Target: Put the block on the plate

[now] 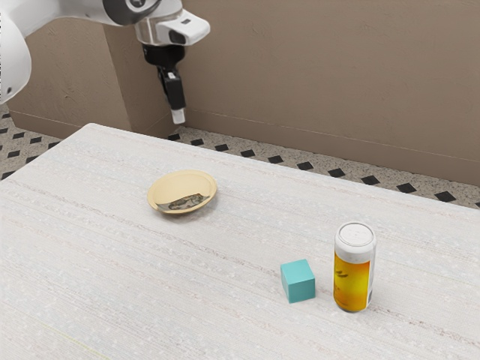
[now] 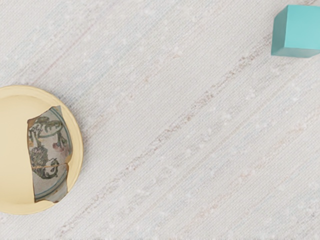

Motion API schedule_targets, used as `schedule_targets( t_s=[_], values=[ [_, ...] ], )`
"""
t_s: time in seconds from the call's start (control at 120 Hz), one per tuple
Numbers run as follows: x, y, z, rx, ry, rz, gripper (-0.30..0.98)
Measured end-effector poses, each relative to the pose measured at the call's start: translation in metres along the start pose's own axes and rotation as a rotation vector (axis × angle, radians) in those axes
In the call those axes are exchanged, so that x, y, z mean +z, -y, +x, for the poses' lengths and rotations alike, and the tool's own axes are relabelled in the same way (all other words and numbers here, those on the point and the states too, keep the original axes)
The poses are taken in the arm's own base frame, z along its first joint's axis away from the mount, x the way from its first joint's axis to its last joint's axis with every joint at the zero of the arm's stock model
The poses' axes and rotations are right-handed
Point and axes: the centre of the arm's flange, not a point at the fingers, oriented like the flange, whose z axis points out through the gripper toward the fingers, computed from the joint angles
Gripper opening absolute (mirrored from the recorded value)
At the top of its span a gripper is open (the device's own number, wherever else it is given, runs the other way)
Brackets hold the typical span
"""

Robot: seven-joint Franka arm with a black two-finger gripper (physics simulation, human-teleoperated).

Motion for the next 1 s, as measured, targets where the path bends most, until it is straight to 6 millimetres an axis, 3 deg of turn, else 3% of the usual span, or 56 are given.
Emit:
schedule_targets(
  t_s=[0.158, 0.242, 0.358, 0.458, 0.675, 0.808, 0.933, 1.0],
  values=[
    [0.006, 0.002, 0.001, 0.020, 0.012, -0.008, 0.68],
    [0.011, -0.007, 0.010, 0.049, 0.022, -0.017, 0.69],
    [0.043, -0.016, 0.032, 0.094, 0.057, -0.040, 0.68],
    [0.084, -0.018, 0.028, 0.078, 0.088, -0.077, 0.68],
    [0.126, -0.035, 0.035, 0.045, 0.123, -0.082, 0.69],
    [0.149, -0.062, 0.068, 0.088, 0.143, -0.063, 0.69],
    [0.181, -0.085, 0.122, 0.136, 0.145, -0.048, 0.69],
    [0.194, -0.094, 0.141, 0.149, 0.137, -0.054, 0.69]
  ],
)
